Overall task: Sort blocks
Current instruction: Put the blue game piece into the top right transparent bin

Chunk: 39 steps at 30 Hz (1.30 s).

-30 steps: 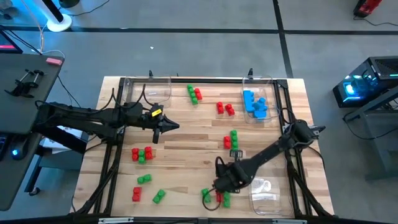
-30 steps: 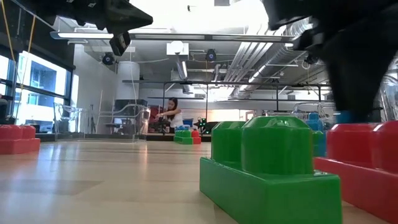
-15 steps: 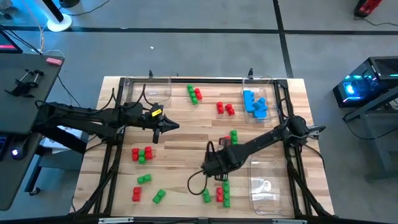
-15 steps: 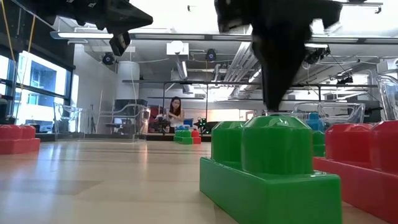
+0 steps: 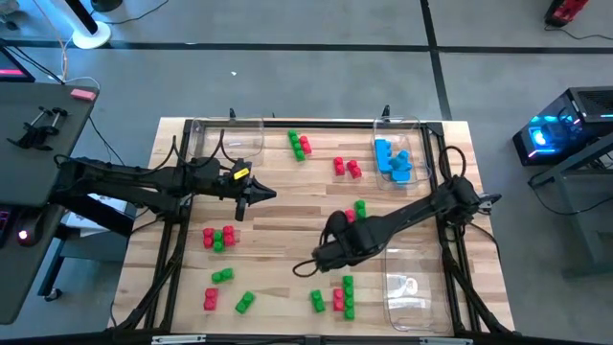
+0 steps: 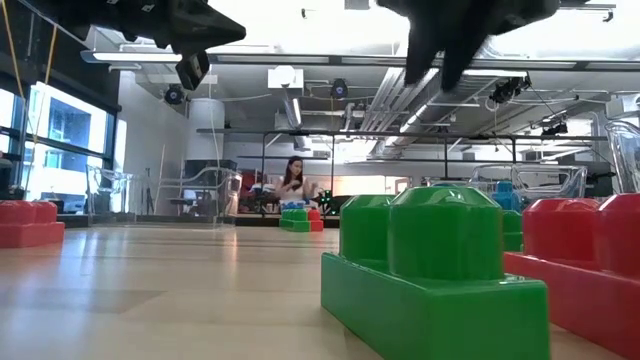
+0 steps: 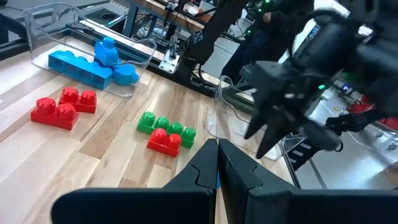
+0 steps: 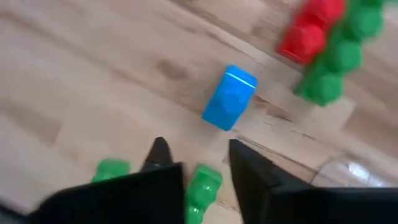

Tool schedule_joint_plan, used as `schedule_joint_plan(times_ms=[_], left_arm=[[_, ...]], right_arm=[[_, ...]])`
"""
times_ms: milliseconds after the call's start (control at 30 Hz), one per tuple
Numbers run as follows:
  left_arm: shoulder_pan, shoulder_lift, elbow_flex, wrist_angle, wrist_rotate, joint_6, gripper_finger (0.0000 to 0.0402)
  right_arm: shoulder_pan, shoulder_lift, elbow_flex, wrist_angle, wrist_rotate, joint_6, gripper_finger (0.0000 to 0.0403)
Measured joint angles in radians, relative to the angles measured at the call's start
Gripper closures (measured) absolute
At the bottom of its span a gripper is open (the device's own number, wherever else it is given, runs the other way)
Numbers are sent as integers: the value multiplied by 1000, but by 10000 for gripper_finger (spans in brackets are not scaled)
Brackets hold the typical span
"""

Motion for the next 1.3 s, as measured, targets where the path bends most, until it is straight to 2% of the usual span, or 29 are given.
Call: schedule_joint_plan(times_ms=[200,300,400,567,767,867,1000,1200,1300], left_arm=[[0,0,0,-1,24,-1,401],[0,0,0,-2,30,-2,401],[0,0,0,-1,33,-3,401],[0,0,0,-2,54,-5,401],[0,0,0,-3,54,-10,401],[0,0,0,-2,54,-14,401],[0,0,0,-2,54,-14,401],[0,0,0,1,32,-15,401],[0,0,0,2,22,-19,401]], right_arm=[[3,0,-116,15,-5,187,208],[-12,0,-171,45,-9,267,155],[-46,0,-227,145,-37,279,126],[-83,0,-336,340,-104,284,121],[-104,0,-443,396,-141,339,132],[-101,0,-467,404,-139,339,154],[-102,-2,-472,408,-145,321,218],[-102,-9,-468,389,-144,251,363],[-102,-17,-435,374,-134,189,365]])
